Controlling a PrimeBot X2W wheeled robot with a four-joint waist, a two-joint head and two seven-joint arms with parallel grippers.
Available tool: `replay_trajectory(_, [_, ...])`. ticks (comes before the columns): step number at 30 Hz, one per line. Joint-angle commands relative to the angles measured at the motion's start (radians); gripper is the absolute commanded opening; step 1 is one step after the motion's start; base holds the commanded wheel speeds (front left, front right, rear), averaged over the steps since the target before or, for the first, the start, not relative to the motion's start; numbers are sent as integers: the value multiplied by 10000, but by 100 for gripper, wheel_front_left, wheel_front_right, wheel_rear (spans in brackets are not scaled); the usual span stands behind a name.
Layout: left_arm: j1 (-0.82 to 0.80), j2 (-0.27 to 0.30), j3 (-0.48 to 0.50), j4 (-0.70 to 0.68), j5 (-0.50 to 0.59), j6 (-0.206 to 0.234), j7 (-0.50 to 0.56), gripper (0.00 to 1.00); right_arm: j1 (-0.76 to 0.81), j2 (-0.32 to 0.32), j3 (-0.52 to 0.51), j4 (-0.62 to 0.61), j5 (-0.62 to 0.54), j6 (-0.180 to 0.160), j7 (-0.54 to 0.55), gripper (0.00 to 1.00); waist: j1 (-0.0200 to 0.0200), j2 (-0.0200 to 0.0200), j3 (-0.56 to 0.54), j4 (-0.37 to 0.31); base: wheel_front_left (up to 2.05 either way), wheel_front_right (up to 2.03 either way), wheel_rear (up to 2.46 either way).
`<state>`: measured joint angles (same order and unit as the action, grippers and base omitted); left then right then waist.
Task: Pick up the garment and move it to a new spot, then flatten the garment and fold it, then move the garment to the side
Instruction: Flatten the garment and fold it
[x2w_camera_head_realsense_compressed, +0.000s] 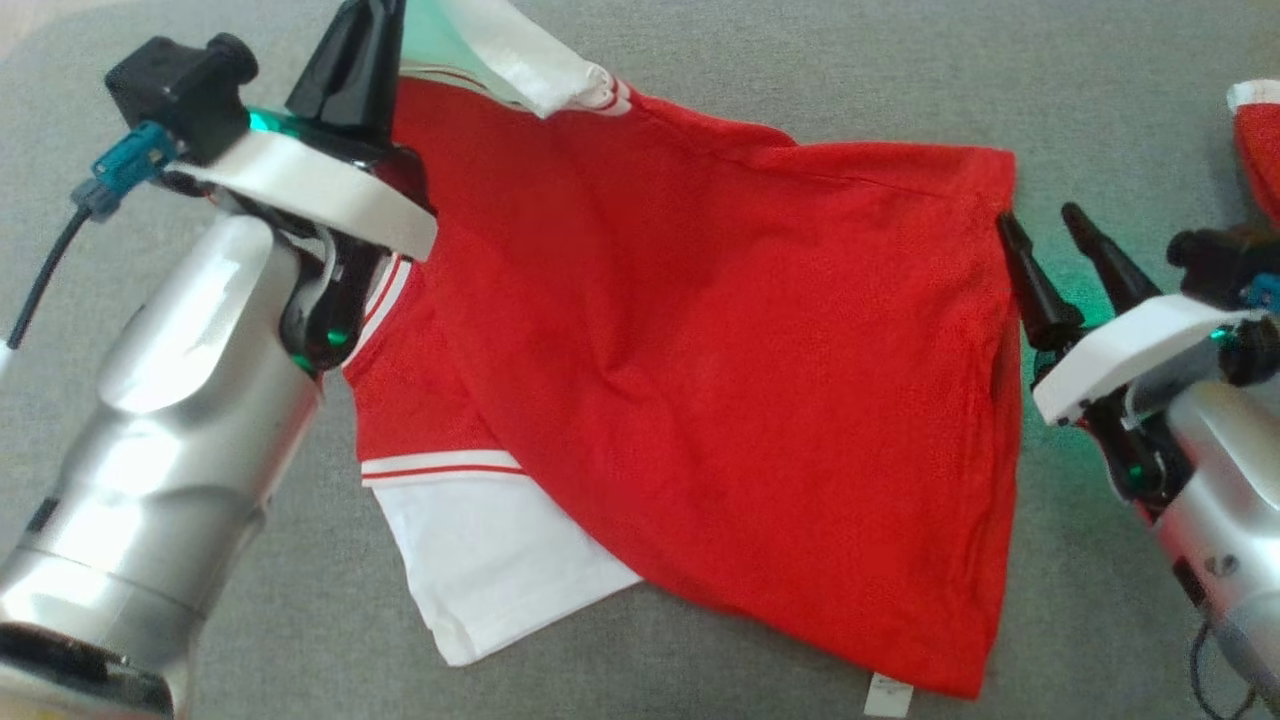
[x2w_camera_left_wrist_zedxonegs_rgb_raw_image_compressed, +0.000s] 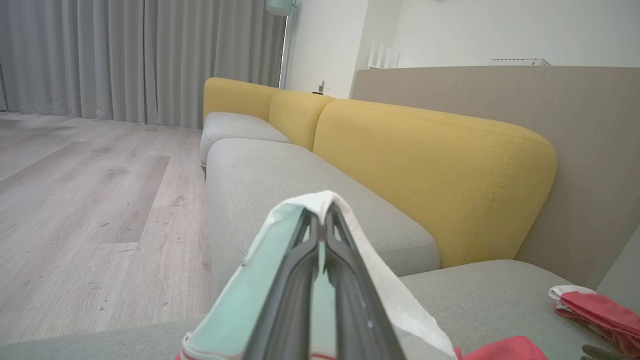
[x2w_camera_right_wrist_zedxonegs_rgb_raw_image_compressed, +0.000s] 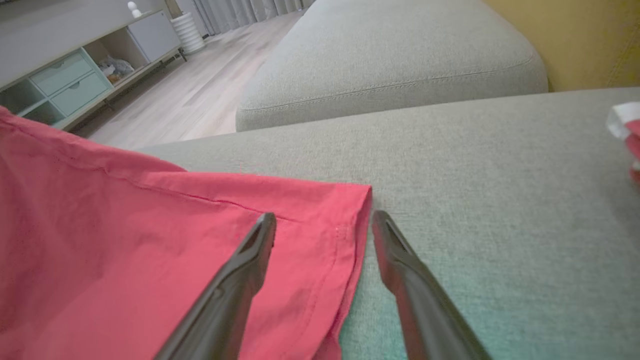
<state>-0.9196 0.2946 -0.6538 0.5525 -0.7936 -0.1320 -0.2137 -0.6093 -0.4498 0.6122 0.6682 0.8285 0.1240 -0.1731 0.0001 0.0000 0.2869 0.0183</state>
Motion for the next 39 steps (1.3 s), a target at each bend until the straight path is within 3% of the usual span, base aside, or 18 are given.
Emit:
replay_trajectory(1, [-600,427,237,-173,-49,14,-127,0,-38,-54,133,-182,129,67,-158,100,-1,0,2,-19,0,0,0])
replay_trajectory(8, [-977,527,-245,98,-244,14,-367,0,-12,-144,788,-396,1384,67,-287,100,-1,0,192,-133,0,0,0])
replay_trajectory(15, [-1323,544,-524,87,-321,14,-455,0,-570,-450,1241,-337,2797,67,260,100,-1,0,478,13,0,0,0])
replay_trajectory(37, [-1619,475,-387,-309,-282,14,-479,0,-1612,-985,2765,355,4182,67,287,100,-1,0,913,366,0,0,0])
replay_trajectory(39, [-1612,473,-359,-299,-278,14,-480,0,-1622,-1028,2905,326,4310,67,275,96,-1,0,919,362,0,0,0])
